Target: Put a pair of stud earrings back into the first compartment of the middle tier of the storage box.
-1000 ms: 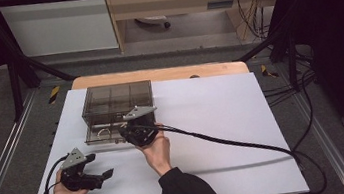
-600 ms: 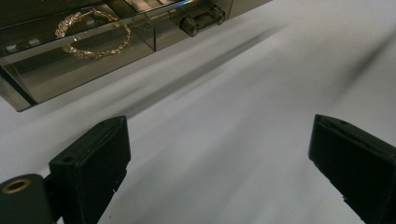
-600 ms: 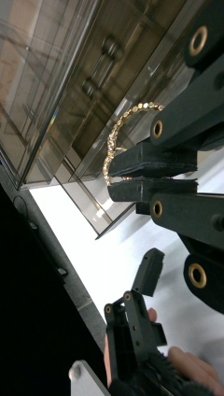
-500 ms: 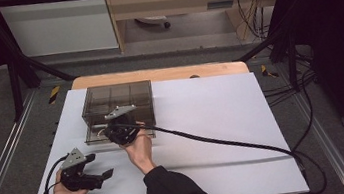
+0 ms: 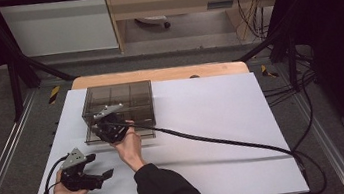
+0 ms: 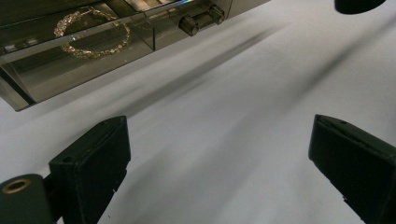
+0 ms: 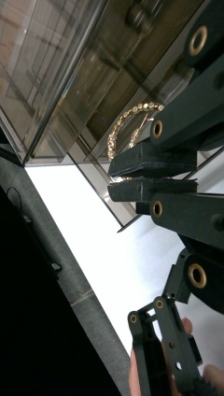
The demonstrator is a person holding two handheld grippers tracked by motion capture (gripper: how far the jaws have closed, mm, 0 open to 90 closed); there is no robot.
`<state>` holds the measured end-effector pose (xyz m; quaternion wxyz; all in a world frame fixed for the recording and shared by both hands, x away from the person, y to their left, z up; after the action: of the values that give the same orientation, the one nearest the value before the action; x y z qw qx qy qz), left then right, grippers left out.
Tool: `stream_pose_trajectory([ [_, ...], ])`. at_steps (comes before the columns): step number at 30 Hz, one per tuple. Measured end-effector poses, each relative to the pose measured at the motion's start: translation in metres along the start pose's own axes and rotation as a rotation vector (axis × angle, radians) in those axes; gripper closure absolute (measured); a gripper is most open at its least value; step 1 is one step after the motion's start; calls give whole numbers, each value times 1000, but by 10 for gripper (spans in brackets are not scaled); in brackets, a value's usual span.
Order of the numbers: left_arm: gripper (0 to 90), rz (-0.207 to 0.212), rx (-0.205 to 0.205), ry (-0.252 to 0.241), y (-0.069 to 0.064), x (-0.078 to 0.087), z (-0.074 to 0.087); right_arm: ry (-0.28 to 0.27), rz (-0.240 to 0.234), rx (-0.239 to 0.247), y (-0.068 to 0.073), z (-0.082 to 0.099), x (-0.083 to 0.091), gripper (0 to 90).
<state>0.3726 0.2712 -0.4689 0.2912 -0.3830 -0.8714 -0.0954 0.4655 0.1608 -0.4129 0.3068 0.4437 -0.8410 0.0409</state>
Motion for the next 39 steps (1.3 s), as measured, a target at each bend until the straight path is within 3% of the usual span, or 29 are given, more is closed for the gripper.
stream_pose_trajectory([
  [11,52,1,-2,2,0,0,0,36,-3,-17,-4,6,-20,864],
  [18,52,2,-2,2,0,0,0,38,13,-13,-5,5,-18,799],
  [23,52,2,1,1,0,0,0,9,17,24,2,1,3,714],
  [26,52,1,-1,3,-1,0,0,-8,7,16,2,1,19,646],
  [39,52,-1,-4,7,0,0,0,-37,57,72,-21,22,92,256],
])
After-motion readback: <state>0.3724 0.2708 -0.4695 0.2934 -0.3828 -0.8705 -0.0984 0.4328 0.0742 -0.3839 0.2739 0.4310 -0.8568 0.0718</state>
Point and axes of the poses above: each handheld gripper's, and its own axes: x roughly backward along the jaws, z roughly out of its underside, y roughly to its left, the point moved 4 cm from there along -x, roughly forward along the jaws, and after that the axes turned 3 degrees about -x, right-handed, at the moved point
